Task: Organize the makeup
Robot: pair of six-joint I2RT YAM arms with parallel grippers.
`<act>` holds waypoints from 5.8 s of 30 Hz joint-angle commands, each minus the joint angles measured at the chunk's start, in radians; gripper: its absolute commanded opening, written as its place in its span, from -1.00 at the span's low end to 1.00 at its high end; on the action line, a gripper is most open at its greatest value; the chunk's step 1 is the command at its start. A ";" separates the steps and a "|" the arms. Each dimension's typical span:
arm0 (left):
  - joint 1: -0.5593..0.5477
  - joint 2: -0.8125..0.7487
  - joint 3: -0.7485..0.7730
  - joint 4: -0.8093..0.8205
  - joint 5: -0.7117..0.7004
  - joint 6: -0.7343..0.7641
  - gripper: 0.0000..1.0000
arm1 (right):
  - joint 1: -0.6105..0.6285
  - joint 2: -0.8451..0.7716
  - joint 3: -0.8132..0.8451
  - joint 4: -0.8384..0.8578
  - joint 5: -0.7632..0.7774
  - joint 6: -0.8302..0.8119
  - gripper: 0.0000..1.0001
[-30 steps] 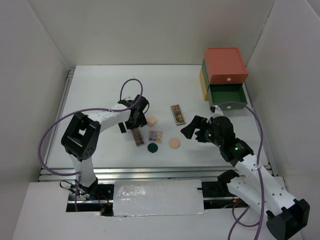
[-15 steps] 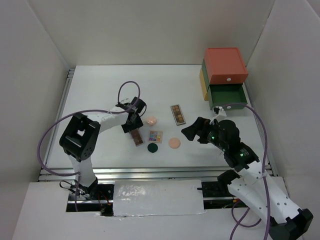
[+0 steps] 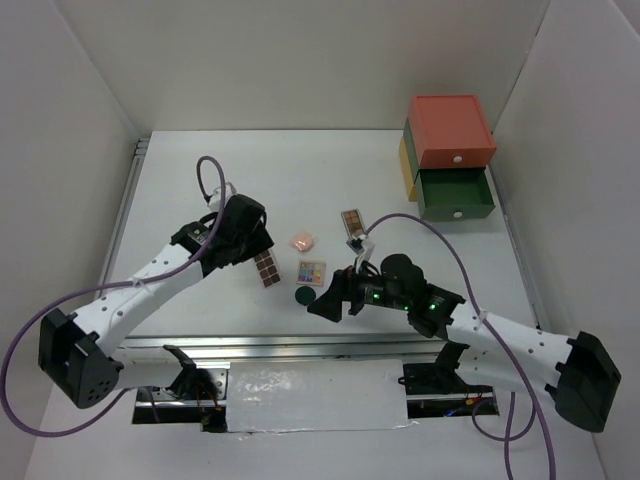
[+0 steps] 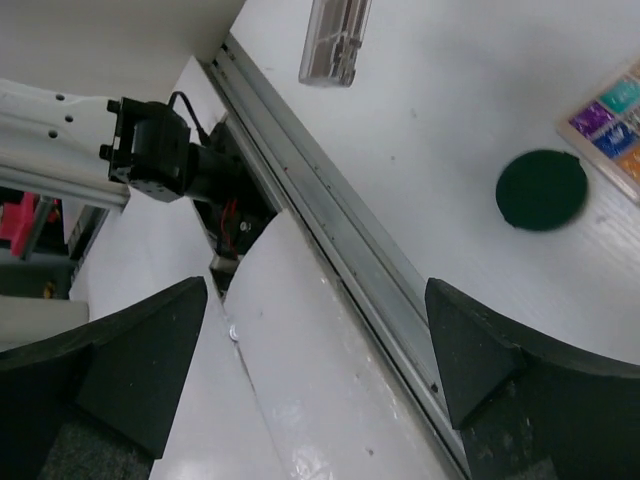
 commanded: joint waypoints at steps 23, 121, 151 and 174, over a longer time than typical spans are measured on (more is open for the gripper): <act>-0.209 -0.076 0.217 -0.107 -0.031 -0.003 -1.00 | 0.098 0.353 0.240 0.390 0.126 0.051 -1.00; -0.178 0.654 0.315 0.108 0.088 0.296 0.99 | -1.049 -0.382 0.059 -0.380 -0.215 0.118 0.74; -0.250 0.479 0.505 -0.027 0.073 0.240 -0.73 | -0.714 -0.311 -0.108 0.047 -0.387 0.172 0.72; -0.307 0.410 0.613 -0.065 0.102 0.203 -1.00 | -0.307 0.052 -0.004 0.326 0.113 0.173 -0.02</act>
